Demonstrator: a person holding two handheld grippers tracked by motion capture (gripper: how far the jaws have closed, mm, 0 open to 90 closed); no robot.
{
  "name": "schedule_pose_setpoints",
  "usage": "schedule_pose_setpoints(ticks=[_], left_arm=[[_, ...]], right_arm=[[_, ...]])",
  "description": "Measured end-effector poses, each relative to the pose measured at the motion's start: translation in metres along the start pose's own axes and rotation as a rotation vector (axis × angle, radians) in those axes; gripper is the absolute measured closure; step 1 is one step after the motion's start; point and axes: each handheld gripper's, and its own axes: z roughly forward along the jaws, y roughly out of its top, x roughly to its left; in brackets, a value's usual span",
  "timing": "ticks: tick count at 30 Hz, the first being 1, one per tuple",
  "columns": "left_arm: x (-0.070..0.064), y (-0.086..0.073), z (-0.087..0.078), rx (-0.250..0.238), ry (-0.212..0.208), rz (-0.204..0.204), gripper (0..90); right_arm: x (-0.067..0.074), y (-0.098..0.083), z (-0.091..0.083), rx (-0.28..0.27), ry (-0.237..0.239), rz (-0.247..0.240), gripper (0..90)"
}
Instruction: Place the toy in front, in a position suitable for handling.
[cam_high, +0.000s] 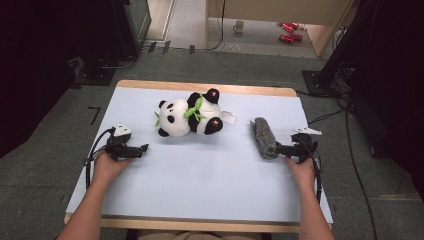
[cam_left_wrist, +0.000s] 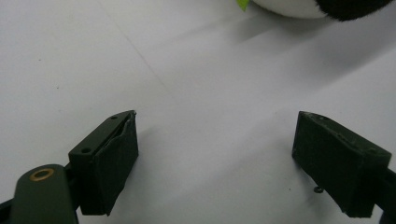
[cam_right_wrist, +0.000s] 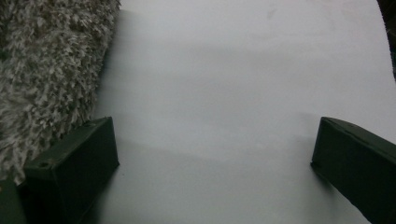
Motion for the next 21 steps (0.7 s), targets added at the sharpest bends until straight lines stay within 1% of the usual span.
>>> schedule_pose_setpoints(ticks=[11, 18, 21], left_arm=[[0.0000, 0.0004, -0.0003, 0.005, 0.000, 0.000, 14.1], [0.0003, 0.0015, -0.0003, 0.009, 0.005, -0.009, 14.7], [0.0004, 0.0024, 0.0000, 0.008, 0.007, -0.019, 16.6]], right_arm=[[0.0000, 0.0001, 0.0000, 0.000, 0.000, 0.001, 0.0], [0.0000, 0.0003, 0.0001, 0.000, 0.000, 0.002, 0.0], [-0.0001, 0.0002, 0.0001, 0.000, 0.000, 0.002, 0.0]])
